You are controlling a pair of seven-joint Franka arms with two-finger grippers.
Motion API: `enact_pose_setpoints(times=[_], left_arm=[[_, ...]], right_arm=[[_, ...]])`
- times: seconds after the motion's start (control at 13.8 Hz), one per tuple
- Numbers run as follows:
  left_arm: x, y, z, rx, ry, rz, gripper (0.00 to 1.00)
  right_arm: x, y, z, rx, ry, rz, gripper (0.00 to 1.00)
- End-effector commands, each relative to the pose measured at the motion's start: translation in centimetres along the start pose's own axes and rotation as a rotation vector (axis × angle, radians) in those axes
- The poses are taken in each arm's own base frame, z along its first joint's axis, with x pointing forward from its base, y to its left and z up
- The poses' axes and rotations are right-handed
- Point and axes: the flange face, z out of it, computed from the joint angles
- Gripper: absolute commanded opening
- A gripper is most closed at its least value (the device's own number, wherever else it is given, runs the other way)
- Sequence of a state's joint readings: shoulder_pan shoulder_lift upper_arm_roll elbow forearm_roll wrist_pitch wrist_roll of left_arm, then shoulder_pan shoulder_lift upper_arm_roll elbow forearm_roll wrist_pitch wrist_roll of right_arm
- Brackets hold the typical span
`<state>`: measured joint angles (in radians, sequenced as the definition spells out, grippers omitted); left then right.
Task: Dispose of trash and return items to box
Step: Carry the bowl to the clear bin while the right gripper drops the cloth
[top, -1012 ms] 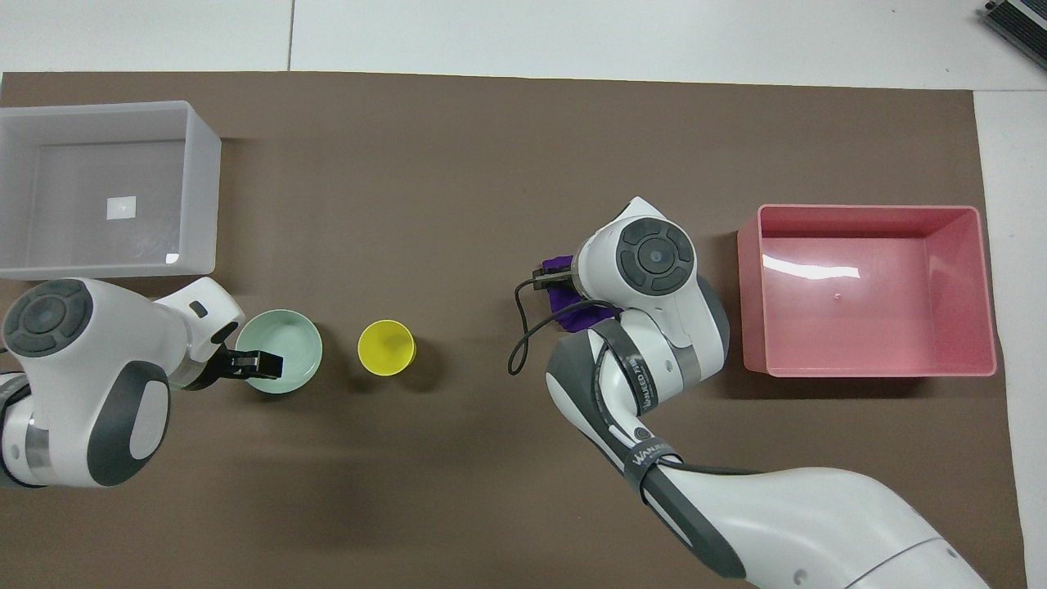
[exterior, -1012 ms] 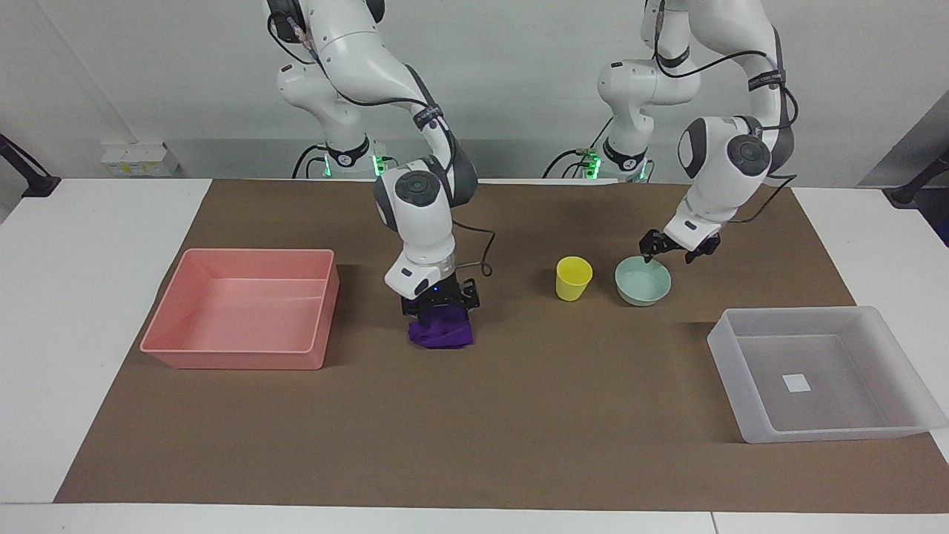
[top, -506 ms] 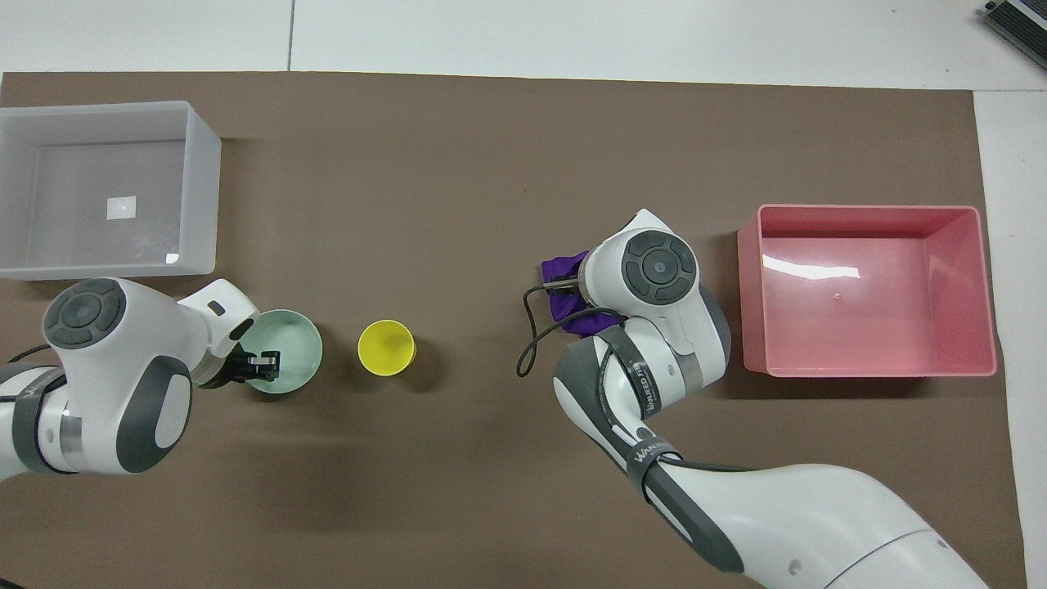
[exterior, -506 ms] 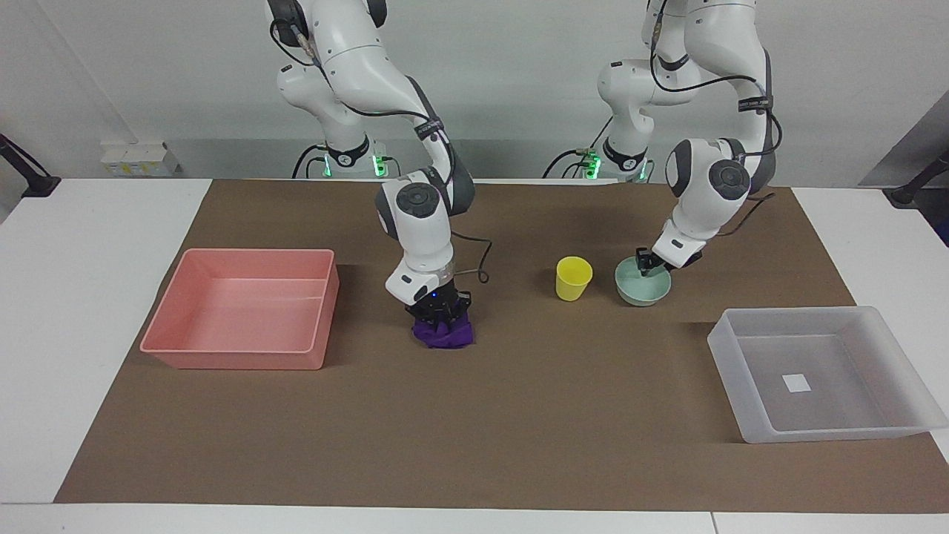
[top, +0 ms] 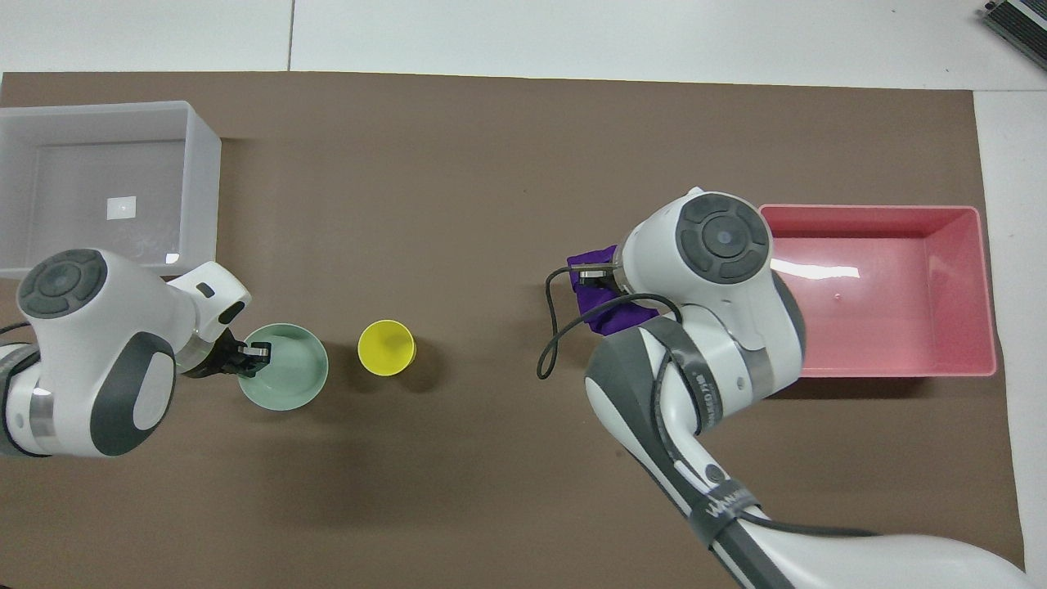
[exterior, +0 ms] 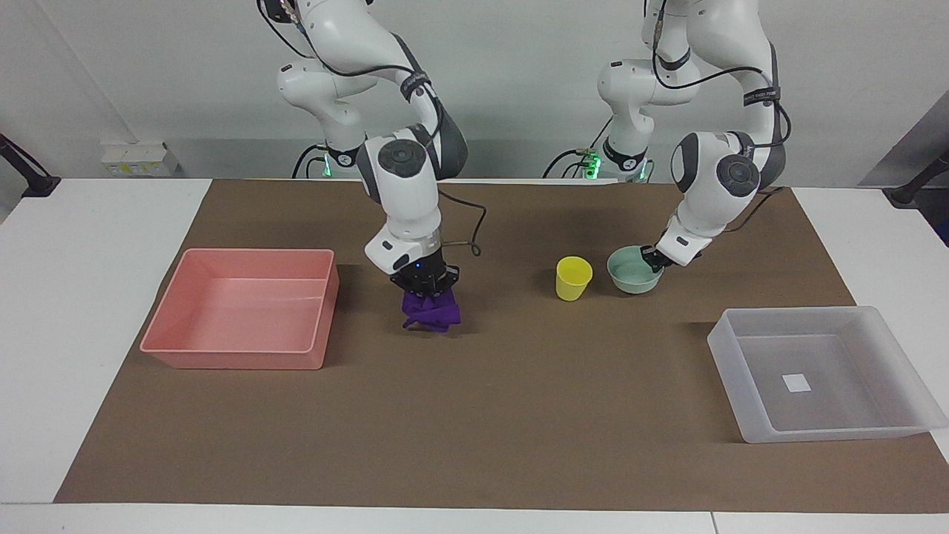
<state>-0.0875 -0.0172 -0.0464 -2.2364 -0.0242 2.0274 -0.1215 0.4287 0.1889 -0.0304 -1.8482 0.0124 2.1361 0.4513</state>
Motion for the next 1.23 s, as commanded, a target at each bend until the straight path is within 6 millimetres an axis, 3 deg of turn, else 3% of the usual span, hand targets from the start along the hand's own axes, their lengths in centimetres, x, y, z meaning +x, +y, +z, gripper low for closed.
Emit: enact_pose_setpoints(times=[0.0,0.07,0.22,0.43,0.58,0.72,0.87,1.08,1.16], left_arm=[[0.7,0.2,-7.0,-0.004,-0.044,0.001,0.0],[1.0,0.0,-9.4,-0.004,-0.047,-0.001,0.0],[2.6,-0.8,-12.3,-0.004,-0.025,0.034,0.0],[7.5,-7.0,-15.1,-0.016,0.029,0.064,0.0],[10.7,-12.2,-15.3,-0.03,0.056,0.052,0.0],[13.5,-15.5,-15.0,-0.029,0.095,0.131,0.0],[15.7,-19.5,-13.8,-0.028,0.126,0.146,0.0],[18.8,-23.1,-10.4,0.002,0.231,0.171,0.0],[19.8,-23.7,-8.8,0.006,0.243,0.171,0.0]], right_arm=[[-0.1,4.3,-6.4,-0.011,0.03,0.057,0.0],[0.2,6.6,-8.4,-0.028,0.053,0.065,0.0],[1.2,11.7,-9.9,-0.06,0.064,0.054,0.0],[2.5,20.3,-8.6,-0.083,0.043,0.014,0.0],[2.7,24.8,-6.3,-0.092,0.035,-0.022,0.0],[2.2,28.1,-2.9,-0.096,0.033,-0.035,0.0],[0.8,29.3,0.4,-0.096,0.022,-0.026,0.0],[0.6,30.7,4.1,-0.095,0.023,-0.007,0.0],[0.7,30.8,4.6,-0.095,0.031,-0.006,0.19]])
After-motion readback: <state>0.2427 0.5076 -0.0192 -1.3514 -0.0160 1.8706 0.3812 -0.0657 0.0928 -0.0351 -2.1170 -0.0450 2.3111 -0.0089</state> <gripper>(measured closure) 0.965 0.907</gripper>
